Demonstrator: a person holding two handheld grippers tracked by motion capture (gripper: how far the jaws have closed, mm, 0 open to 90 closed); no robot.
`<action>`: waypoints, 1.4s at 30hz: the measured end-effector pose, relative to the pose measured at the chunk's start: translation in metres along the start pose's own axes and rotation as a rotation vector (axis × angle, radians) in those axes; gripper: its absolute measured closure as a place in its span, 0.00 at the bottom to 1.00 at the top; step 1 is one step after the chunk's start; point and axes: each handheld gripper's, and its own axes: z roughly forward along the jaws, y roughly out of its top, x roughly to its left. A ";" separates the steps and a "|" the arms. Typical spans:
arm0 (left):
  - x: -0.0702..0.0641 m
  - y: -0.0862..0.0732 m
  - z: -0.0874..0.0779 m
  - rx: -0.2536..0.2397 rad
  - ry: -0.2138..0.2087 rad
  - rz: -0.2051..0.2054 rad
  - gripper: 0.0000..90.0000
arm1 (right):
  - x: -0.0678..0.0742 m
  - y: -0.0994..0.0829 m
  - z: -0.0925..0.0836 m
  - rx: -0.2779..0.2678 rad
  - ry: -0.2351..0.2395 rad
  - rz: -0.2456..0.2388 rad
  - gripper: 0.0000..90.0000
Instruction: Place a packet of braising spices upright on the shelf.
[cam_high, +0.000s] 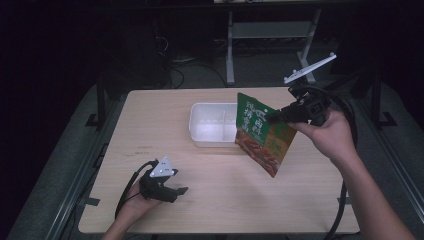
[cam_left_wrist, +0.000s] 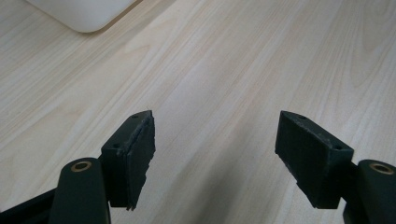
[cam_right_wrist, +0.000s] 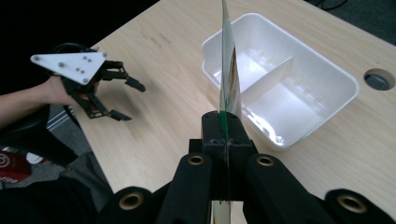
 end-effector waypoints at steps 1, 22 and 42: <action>0.000 0.000 0.000 0.000 0.000 0.001 0.31 | -0.001 0.002 0.000 0.000 -0.006 0.001 1.00; 0.001 -0.001 0.000 0.000 -0.002 0.005 0.31 | -0.026 0.050 0.018 0.011 -0.088 0.035 1.00; 0.001 -0.001 -0.001 -0.007 -0.008 0.004 0.31 | -0.048 0.071 0.038 -0.013 -0.136 0.100 1.00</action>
